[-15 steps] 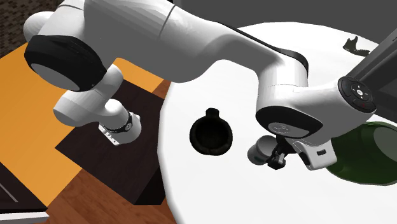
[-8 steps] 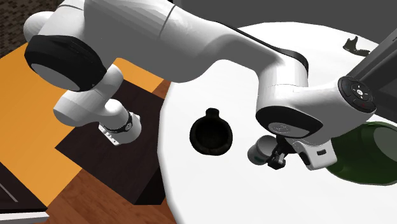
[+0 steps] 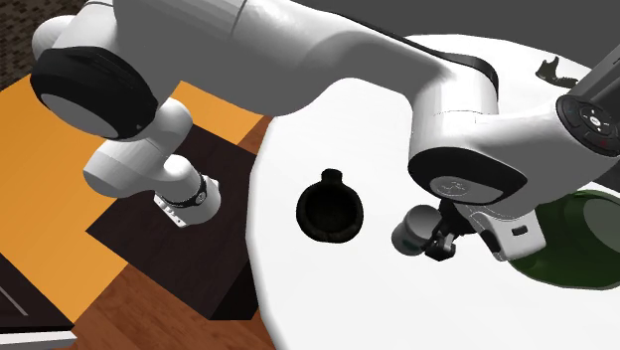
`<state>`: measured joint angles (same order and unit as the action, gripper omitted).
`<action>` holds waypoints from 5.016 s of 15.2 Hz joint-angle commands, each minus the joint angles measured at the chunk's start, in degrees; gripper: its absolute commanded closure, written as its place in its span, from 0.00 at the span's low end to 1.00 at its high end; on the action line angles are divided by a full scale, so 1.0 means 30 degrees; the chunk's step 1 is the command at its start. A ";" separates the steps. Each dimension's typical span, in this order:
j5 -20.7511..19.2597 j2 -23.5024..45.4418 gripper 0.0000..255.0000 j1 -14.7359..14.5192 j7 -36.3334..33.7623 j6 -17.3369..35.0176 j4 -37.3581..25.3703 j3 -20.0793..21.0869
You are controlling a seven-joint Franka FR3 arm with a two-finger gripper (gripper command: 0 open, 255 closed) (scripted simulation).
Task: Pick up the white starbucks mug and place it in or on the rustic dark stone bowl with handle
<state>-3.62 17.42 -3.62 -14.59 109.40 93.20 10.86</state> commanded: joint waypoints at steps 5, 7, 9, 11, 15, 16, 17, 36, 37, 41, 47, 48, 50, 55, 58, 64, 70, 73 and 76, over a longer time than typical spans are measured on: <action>0.0062 -0.0225 1.00 -0.0013 0.0054 -0.1466 -0.1257 0.0027; 0.0075 -0.0263 1.00 -0.0023 0.0067 -0.1963 -0.1718 0.0035; 0.0083 -0.0283 1.00 -0.0035 0.0077 -0.2468 -0.2204 0.0042; 0.0088 -0.0283 1.00 -0.0050 0.0086 -0.2982 -0.2717 0.0049; 0.0083 -0.0223 1.00 -0.0090 0.0097 -0.4035 -0.3831 0.0062; 0.0079 -0.0195 1.00 -0.0102 0.0099 -0.4305 -0.4129 0.0066; 0.0074 -0.0160 1.00 -0.0115 0.0100 -0.4578 -0.4436 0.0069; 0.1726 -0.8820 1.00 0.0193 0.0425 -0.5715 0.2928 0.0098; 0.1862 -0.9561 1.00 0.0172 0.0458 -0.5811 0.3561 0.0072; 0.2343 -1.2399 1.00 0.0015 0.0553 -0.6416 0.5755 -0.0055; 0.2407 -1.2684 1.00 -0.0032 0.0595 -0.4882 0.7572 -0.0027; 0.2417 -1.2717 1.00 -0.0038 0.0600 -0.4627 0.7860 -0.0020; 0.2437 -1.2771 1.00 -0.0051 0.0610 -0.4117 0.8423 -0.0003; 0.2480 -1.2831 1.00 -0.0080 0.0628 -0.2839 0.9761 0.0048; 0.2502 -1.2817 1.00 -0.0096 0.0633 -0.2068 1.0518 0.0083; 0.2531 -1.2713 1.00 -0.0119 0.0632 -0.0802 1.1680 0.0149; 0.2531 -1.2711 1.00 -0.0119 0.0632 -0.0802 1.1678 0.0150; 0.2531 -1.2711 0.00 -0.0118 0.0633 -0.0807 1.1674 0.0149; 0.2531 -1.2711 0.00 -0.0119 0.0632 -0.0802 1.1678 0.0150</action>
<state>3.97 -20.71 -3.98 -12.69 106.99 128.23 11.31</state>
